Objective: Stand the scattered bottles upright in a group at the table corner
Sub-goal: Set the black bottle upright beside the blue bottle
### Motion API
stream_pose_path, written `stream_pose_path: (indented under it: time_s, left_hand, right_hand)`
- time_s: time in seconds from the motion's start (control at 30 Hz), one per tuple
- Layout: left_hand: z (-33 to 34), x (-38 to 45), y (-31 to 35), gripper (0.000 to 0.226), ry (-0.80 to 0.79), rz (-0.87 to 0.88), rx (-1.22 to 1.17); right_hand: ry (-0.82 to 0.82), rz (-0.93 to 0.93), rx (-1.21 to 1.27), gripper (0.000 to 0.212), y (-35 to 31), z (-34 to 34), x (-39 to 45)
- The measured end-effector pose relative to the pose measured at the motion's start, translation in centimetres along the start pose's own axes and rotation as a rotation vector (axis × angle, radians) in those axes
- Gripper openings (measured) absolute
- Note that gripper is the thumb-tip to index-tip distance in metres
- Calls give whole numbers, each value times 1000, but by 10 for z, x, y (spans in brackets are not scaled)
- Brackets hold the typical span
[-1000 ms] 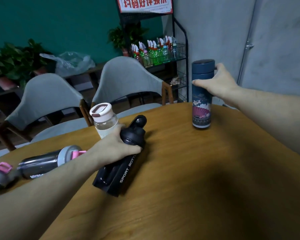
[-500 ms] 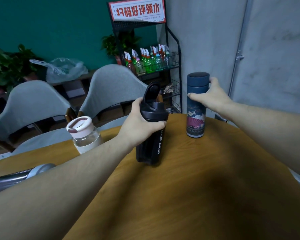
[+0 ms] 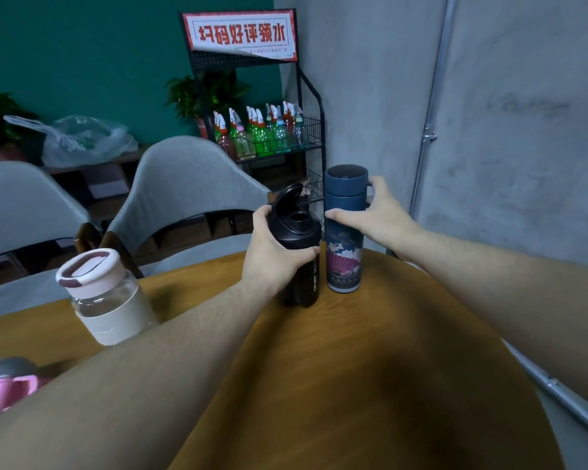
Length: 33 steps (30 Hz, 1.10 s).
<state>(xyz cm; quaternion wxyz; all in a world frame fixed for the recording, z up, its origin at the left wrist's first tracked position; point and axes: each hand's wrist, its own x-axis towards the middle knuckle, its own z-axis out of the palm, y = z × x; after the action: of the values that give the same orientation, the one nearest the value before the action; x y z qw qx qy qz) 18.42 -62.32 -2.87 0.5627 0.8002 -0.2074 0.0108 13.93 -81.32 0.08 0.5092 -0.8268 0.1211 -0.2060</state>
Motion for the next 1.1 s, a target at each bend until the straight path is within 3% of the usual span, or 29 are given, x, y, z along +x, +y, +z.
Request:
stream_pose_path:
  time_s: [0.17,0.37,0.67,0.9,1.1]
  left_hand:
    - [6,2,-2,95,5,35,26]
    - [9,3,0,96,7,29,51]
    - [-2,-9,19,118,1,-48,103]
    - [-59,-58,39,88,-45,-26,210]
    - [-138,-127,43,56,16,-44,266]
  right_hand:
    - [5,-86,29,106,-3,-7,-8]
    - [69,-484,-350,55,-18,-17,-20]
    - [47,-510,-464,46,-35,-10,-40]
    - [-21,-539,-392,39,-76,15,-83]
    - [-239,-586,-285,35,-127,63,-142]
